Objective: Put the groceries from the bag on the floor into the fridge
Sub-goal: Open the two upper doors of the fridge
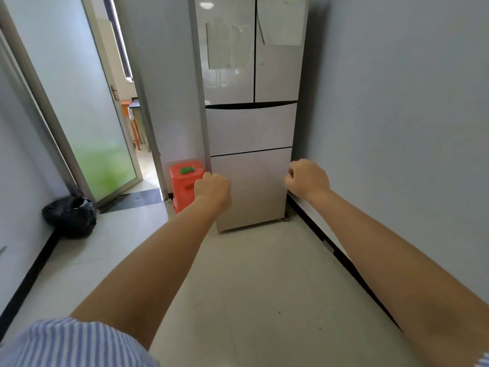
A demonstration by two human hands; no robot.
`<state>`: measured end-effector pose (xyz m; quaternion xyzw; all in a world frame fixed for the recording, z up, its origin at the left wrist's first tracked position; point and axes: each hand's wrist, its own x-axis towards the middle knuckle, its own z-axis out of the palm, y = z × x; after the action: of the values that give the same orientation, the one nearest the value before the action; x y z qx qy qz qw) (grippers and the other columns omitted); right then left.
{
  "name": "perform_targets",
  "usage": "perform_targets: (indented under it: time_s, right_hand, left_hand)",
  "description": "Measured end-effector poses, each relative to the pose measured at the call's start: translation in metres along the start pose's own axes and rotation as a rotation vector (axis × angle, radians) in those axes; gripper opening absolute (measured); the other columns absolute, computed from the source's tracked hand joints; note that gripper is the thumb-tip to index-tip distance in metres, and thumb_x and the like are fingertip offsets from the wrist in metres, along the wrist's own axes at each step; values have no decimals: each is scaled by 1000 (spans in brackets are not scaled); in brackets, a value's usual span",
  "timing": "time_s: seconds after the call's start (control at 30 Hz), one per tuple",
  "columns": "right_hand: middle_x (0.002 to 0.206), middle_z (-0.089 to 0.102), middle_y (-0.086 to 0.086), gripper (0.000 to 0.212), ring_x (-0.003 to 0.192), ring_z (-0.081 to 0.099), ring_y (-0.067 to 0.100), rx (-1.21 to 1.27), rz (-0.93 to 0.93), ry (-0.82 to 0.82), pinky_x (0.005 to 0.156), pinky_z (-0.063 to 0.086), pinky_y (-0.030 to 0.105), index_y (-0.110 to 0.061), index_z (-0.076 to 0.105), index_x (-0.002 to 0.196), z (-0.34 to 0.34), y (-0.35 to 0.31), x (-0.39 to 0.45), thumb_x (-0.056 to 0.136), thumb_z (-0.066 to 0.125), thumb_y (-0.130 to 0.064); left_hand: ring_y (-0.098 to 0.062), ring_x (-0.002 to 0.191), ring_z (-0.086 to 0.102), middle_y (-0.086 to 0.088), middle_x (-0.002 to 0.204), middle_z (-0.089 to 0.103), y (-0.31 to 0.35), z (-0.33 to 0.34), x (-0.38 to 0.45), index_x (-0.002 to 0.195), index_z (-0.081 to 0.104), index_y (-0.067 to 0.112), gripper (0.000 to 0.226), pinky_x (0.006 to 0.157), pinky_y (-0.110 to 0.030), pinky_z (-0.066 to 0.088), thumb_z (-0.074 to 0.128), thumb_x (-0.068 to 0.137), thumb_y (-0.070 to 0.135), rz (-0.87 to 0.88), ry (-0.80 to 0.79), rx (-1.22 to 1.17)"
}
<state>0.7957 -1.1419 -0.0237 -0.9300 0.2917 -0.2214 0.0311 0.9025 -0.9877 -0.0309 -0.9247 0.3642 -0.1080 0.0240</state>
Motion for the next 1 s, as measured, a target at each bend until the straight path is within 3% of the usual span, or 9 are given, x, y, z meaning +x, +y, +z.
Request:
perform_targets:
  time_s: [0.13,0.27,0.43,0.67,0.77,0.9,1.0]
  right_hand:
    - [99,63,22,25,85,57,37,13,9,6,68,44,37,8,62,95,54,19,120,86,44,-6]
    - [93,62,21,25,80,55,33,31,38,17,63,39,33,6,62,94,94,40,238,88,42,-7]
    - [103,65,20,27,94,60,37,5,38,-7,75,49,38,5,64,99,142,77,367,88,43,-8]
    - [101,66,22,27,93,60,36,62,18,-61,73,49,40,6,63,99,222,135,544,89,42,-8]
    - [90,62,19,25,85,56,34,189,39,-117,66,38,33,7,62,93,251,157,629,90,42,-7]
    - [61,44,8,34,75,45,25,510,199,-170,67,31,29,-9,42,57,289,174,737,91,44,-10]
    - [80,54,27,32,77,52,33,777,340,-221,70,35,30,-2,56,67,319,174,806,93,46,-19]
  left_hand:
    - [-30,118,51,-14,123,58,-6,19,130,120,59,5,33,91,-36,47,42,91,7,3,9,24]
    - [-32,119,49,-17,123,57,-7,30,258,118,58,1,33,93,-37,46,43,89,4,-1,-23,15]
    - [-31,122,46,-15,124,57,9,53,404,119,58,3,33,93,-37,44,42,90,4,17,-52,31]
    - [-30,120,46,-14,120,58,44,105,592,115,60,3,29,88,-35,44,44,91,6,-20,-92,16]
    - [-31,117,51,-15,121,59,54,116,671,116,61,2,30,89,-37,46,43,92,9,-81,-101,-91]
    - [-34,108,58,-19,117,62,59,132,765,110,60,-2,33,85,-37,48,36,98,18,-230,-87,-425]
    - [-36,115,54,-24,124,57,59,137,828,115,55,-9,40,92,-37,43,29,102,18,-338,-86,-655]
